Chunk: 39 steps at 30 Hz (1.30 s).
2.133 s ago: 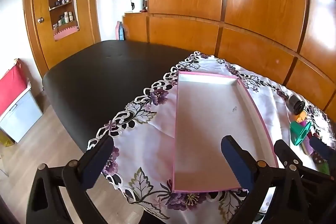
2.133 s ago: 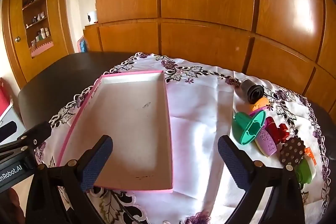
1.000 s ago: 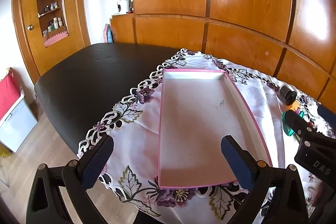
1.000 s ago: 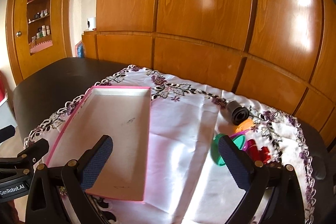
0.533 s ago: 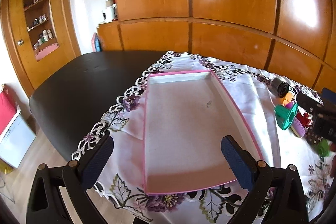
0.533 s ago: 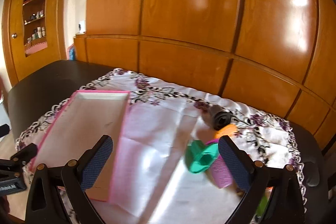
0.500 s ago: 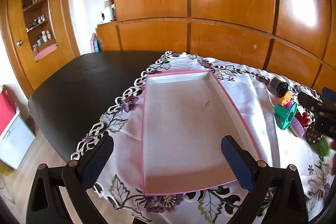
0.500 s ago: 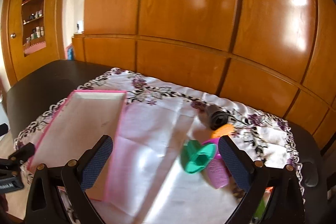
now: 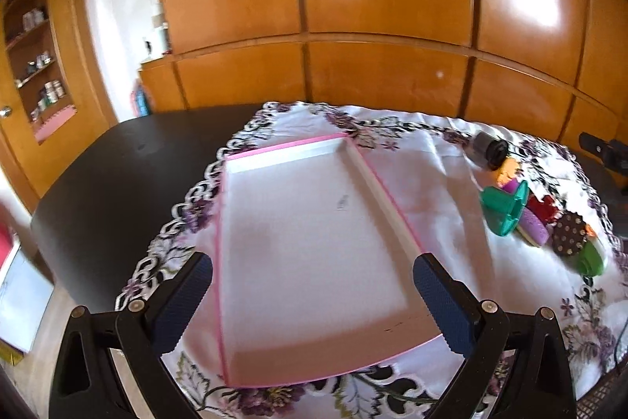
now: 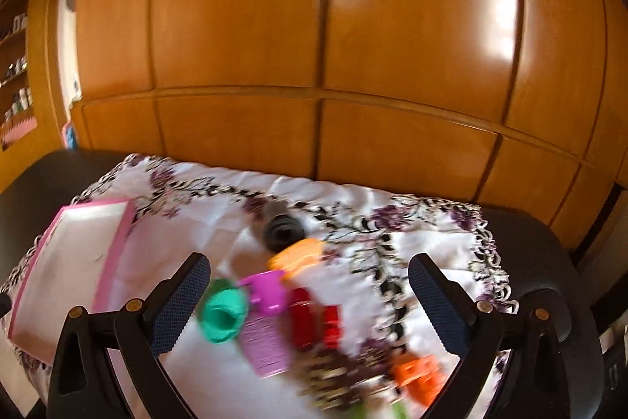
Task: Organize rigid objects
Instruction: 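Move both tools from the pink-rimmed tray toward the cluster of toys, then close the left gripper around the black jar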
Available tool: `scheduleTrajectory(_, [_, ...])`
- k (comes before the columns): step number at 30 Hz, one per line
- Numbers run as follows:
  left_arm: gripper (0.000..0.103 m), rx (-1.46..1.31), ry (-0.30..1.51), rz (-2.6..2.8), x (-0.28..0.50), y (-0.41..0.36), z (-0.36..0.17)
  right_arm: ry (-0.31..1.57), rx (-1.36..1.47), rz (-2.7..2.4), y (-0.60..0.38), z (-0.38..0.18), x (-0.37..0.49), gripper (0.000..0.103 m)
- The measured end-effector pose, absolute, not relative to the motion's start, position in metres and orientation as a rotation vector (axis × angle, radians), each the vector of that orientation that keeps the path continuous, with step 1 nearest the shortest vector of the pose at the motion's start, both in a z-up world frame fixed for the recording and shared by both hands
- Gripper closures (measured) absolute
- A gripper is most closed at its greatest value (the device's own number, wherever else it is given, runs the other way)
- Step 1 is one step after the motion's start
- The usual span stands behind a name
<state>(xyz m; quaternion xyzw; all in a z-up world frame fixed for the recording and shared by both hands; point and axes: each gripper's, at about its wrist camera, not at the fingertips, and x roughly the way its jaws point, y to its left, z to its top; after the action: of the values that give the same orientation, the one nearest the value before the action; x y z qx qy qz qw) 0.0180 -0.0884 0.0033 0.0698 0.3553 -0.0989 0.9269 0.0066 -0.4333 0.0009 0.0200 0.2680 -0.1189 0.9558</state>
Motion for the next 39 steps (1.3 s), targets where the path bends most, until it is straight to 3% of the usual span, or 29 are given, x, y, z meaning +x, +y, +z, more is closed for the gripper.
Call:
scheduleTrajectory(15, [0.000,0.127,0.833,-0.417,0.073,-0.184,0.013,0.576,0.429,-0.338,-0.537,-0.028,-0.007,0.000])
scheduleTrajectory(36, [0.001,0.019,1.094,-0.543,0.218,-0.352,-0.023,0.597,0.506,-0.295,-0.545,-0.033,-0.006,0.000])
scheduleTrajectory(39, [0.007,0.013,1.124,-0.536,0.236,-0.371,-0.034,0.605,0.522,-0.286,-0.547,-0.034,-0.005,0.000])
